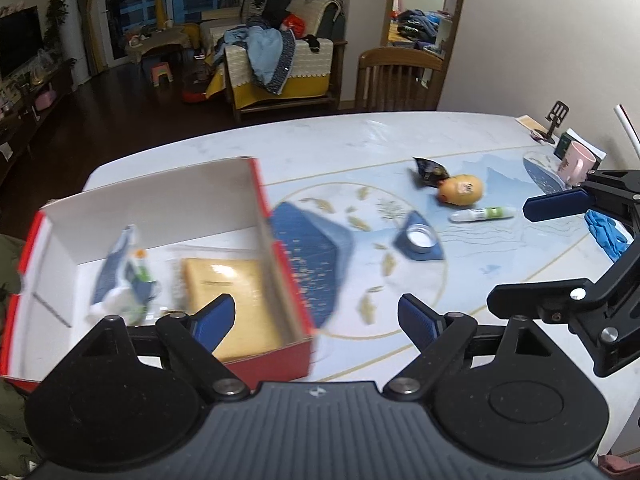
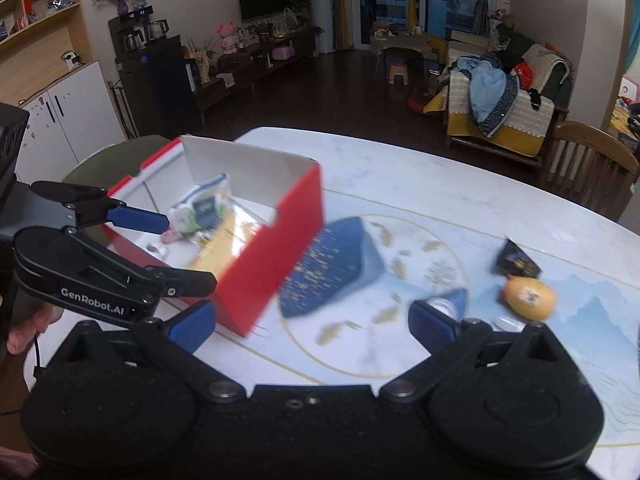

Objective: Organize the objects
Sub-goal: 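Move both tools back over the table toward the cap and tube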

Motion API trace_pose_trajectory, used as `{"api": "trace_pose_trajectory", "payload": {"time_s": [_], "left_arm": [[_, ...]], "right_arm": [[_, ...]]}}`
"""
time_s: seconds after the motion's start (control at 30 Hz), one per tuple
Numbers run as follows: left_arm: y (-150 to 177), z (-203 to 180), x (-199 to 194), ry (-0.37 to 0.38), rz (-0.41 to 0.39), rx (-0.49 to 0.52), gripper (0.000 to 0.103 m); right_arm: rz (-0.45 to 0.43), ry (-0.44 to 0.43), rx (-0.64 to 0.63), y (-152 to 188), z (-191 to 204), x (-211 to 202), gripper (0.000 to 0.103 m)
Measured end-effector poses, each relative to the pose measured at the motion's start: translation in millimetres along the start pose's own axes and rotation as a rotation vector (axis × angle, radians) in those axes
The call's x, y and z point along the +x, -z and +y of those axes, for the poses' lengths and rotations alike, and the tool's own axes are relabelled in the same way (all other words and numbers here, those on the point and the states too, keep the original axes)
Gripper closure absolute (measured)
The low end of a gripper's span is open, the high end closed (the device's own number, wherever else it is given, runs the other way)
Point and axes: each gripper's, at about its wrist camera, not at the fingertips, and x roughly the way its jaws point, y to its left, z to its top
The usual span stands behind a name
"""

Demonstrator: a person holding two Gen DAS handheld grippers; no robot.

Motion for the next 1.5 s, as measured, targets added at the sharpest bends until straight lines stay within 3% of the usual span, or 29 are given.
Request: {"api": "trace_pose_trajectory", "payload": {"time_s": [0.13, 0.2, 0.43, 0.63, 0.8, 1.03, 1.37, 1.5], "left_arm": [[-5.4, -31.6, 15.2, 0.02, 0.01, 0.0, 0.011], [-8.2, -47.1, 23.4, 0.027, 0.005, 0.002, 0.0], [-19.0, -92.7, 51.6, 0.006, -0.016, 0.03, 0.0], [-29.3, -117.0, 80.8, 0.008, 0.013, 0.024, 0.0], [-36.3, -129.1, 112.0, 0.036, 0.054, 0.008, 0.0], [-42.7, -137.7, 153.8, -0.072, 0.07, 0.05, 0.0], [-47.5, -133.5, 204.1, -0.034, 0.107, 0.054, 0.0], [-49.2, -130.2, 214.8, -0.032, 0.12, 0.023, 0.0]], "right_arm": [[0.001, 0.016, 0.023, 13.1, -31.8, -9.0, 0.001], [0.003, 0.031, 0.033, 20.1, -47.8, -12.4, 0.0], [0.022, 0.091, 0.044, 42.4, -101.9, -19.4, 0.0], [0.072, 0.141, 0.041, 54.1, -149.9, -6.7, 0.0], [0.141, 0.15, 0.031, 58.1, -190.8, 17.8, 0.001], [0.196, 0.174, -0.051, 52.1, -223.4, 59.8, 0.001], [0.28, 0.199, -0.179, 45.8, -241.6, 113.8, 0.004], [0.295, 0.173, -0.171, 44.6, -248.2, 125.7, 0.008]]}}
